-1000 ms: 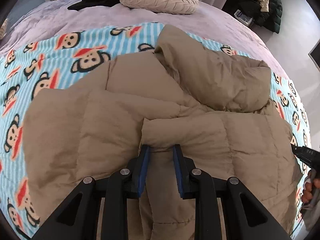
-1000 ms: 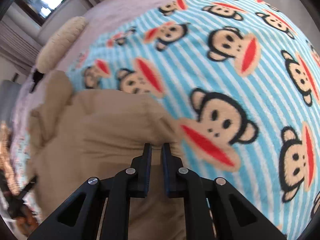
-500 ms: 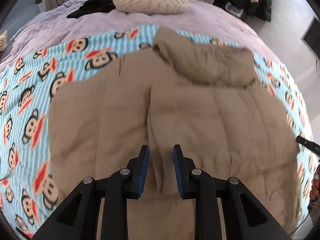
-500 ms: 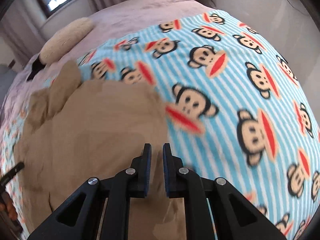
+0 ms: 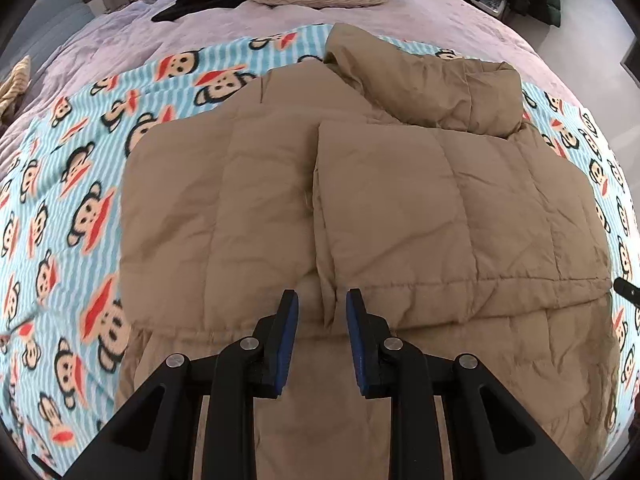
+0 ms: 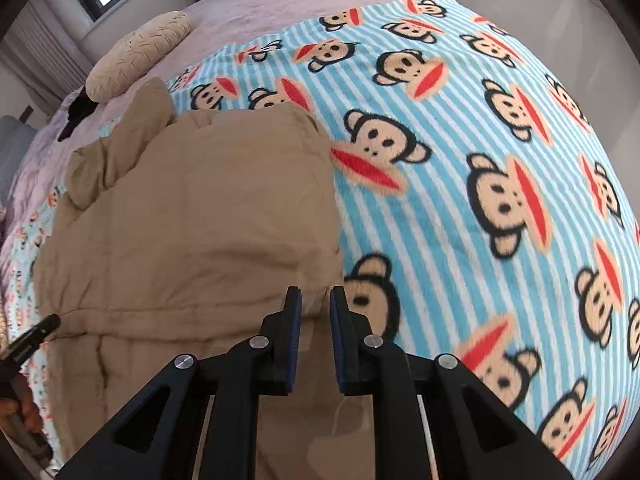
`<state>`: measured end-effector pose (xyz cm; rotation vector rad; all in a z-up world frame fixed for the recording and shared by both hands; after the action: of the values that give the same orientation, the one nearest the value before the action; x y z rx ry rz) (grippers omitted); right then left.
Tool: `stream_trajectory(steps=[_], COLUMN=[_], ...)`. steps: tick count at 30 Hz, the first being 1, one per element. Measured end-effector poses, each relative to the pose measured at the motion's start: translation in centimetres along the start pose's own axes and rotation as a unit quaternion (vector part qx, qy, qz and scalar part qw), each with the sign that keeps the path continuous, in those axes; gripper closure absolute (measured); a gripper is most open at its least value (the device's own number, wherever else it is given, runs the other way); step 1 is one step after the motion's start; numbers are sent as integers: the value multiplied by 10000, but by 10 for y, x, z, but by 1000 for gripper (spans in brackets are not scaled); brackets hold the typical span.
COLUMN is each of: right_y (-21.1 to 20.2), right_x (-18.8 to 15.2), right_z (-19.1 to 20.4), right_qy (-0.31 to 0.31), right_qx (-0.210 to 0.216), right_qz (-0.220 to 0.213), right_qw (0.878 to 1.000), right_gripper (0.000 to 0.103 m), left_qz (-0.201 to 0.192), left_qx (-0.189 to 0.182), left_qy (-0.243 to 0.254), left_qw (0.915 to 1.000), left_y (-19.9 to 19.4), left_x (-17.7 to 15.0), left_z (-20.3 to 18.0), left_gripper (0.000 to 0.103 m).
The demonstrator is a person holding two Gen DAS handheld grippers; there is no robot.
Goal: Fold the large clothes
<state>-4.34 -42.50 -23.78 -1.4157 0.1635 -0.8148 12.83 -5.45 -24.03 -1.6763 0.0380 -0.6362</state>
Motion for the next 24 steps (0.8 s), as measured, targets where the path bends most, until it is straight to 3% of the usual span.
stream_trajectory(steps=[5, 8, 9, 10, 11, 13, 15, 19, 22, 24], right_y=[-9, -9, -10, -11, -12, -14, -17, -23, -28, -34], right_x=[-17, -24, -29, -31, -34, -37, -40, -45, -50, -54], right_z=[5, 8, 8, 9, 9, 11, 12, 15, 22, 28], right_qy=[70, 82, 90, 94, 97, 79, 36, -59, -241, -421], right_qx=[149, 217, 234, 253, 291, 343, 386, 515, 694, 798], right_qz=[176, 263, 294, 317, 334, 367, 377, 442, 472, 463], right_qw=[9997, 9994, 9993, 9991, 9990, 9987, 9985, 9977, 9962, 9948], right_gripper=[86, 81, 78, 77, 75, 70, 60, 57, 49, 37], left_qz=[70, 102, 106, 110, 58, -162, -94, -13, -37, -33], left_qx=[120, 200, 223, 252, 279, 301, 324, 482, 600, 615], left_qy=[-60, -79, -83, -113, -158, -206, -204, -219, -234, -288], left_qw=[9999, 9997, 9997, 9996, 9995, 9992, 9992, 9986, 9979, 9977], left_y=[-9, -13, -15, -18, -21, -32, -35, -41, -51, -56], left_x=[-9, -15, -17, -19, -20, -19, -23, -34, -42, -48], left_z=[-2, -3, -4, -4, -4, -7, -11, -17, -20, -22], left_gripper=[77, 76, 70, 30, 0, 0, 0, 0, 0, 0])
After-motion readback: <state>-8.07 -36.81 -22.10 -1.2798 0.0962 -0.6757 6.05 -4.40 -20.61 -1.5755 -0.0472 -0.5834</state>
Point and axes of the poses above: each gripper's, at about its wrist camera, not at the fingertips, and y roughly the way its jaws point, z to its left, x to its top, the point moved 10 cm from there along y, roughly the way its jaws point, and after that the axes turned 1 degree about -z, right-handed, at the moved point
